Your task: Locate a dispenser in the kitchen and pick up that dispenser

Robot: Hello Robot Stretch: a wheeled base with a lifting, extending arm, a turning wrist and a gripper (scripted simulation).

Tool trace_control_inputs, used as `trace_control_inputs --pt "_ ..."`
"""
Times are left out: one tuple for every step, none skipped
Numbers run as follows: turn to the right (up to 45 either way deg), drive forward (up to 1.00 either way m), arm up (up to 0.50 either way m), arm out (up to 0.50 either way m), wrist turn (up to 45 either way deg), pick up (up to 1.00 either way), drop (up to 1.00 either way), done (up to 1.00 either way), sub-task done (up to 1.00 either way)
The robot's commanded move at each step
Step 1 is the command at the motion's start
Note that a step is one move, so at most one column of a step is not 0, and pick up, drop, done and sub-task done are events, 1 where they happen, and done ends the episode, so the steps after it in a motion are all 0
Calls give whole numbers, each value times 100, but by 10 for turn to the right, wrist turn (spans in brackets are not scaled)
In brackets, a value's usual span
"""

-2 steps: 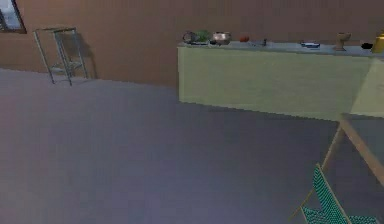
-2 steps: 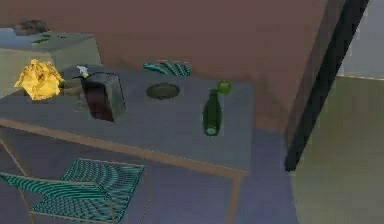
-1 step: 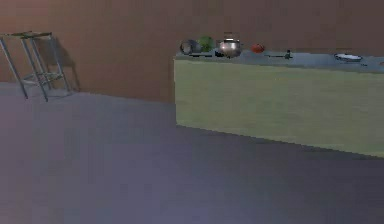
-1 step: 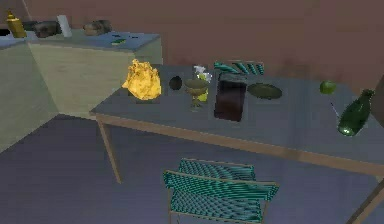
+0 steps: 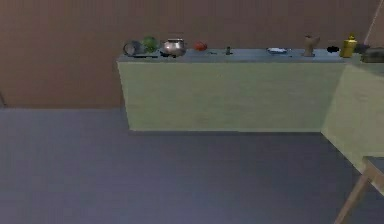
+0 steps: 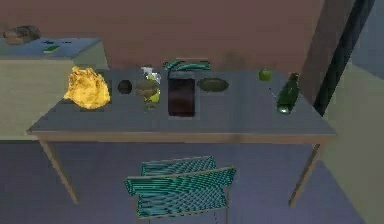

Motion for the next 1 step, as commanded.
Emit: trace_control_inputs --pt "0 40 0 0 0 0 0 0 0"
